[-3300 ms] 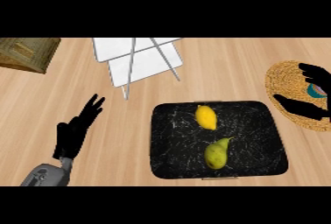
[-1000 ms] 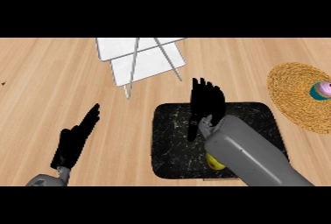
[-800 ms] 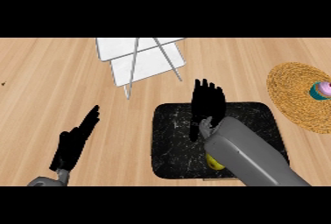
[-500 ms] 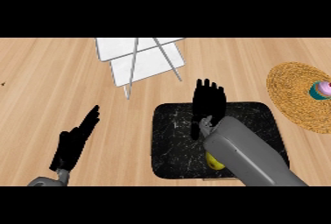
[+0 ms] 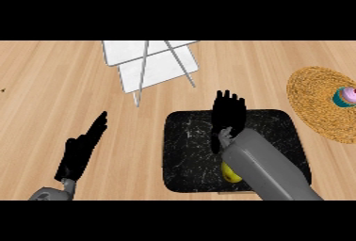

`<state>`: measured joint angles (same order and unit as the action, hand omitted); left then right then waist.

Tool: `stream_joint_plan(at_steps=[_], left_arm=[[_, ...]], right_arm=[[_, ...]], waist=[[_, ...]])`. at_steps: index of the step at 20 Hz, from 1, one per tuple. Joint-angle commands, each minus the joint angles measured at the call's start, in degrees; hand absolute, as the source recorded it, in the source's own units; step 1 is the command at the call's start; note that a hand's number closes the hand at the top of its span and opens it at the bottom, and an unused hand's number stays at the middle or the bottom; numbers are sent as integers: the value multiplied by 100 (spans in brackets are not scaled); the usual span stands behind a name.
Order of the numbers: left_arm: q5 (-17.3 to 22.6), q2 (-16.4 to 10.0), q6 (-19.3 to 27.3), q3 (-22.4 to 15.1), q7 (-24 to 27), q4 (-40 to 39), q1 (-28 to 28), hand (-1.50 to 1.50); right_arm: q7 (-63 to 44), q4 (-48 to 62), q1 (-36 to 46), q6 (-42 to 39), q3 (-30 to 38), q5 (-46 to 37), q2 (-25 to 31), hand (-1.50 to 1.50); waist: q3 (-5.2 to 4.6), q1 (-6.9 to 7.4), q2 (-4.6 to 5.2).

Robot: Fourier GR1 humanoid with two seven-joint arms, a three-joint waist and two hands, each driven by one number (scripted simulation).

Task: Pick the lemon from the tray and place it in the tiered shelf

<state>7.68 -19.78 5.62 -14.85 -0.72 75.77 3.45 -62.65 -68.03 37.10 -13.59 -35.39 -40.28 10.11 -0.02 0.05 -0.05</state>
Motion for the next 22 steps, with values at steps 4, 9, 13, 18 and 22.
stream_joint_plan(at_steps=[4, 9, 13, 18, 22], left_arm=[[-34, 22, -138, 159, -102, 135, -137, 0], [-180, 42, -338, 300, 157, -96, -82, 0], [-315, 169, -314, 327, 197, 21, -302, 0], [-388, 273, -337, 406, -480, 469, -129, 0], [-439, 268, -530, 601, 13, 104, -174, 0]], right_arm=[[-114, 684, 27, -163, 354, -411, -168, -150], [-59, 611, -120, -400, 587, -629, -267, -150], [536, 1148, 133, -323, 792, -893, -463, 150], [1066, 954, -2, -324, 1011, -1118, -397, 150], [796, 1000, -111, -58, 778, -1656, -787, 150]], waist=[[2, 47, 9], [0, 9, 5], [1, 37, 9], [3, 26, 4], [1, 27, 5]])
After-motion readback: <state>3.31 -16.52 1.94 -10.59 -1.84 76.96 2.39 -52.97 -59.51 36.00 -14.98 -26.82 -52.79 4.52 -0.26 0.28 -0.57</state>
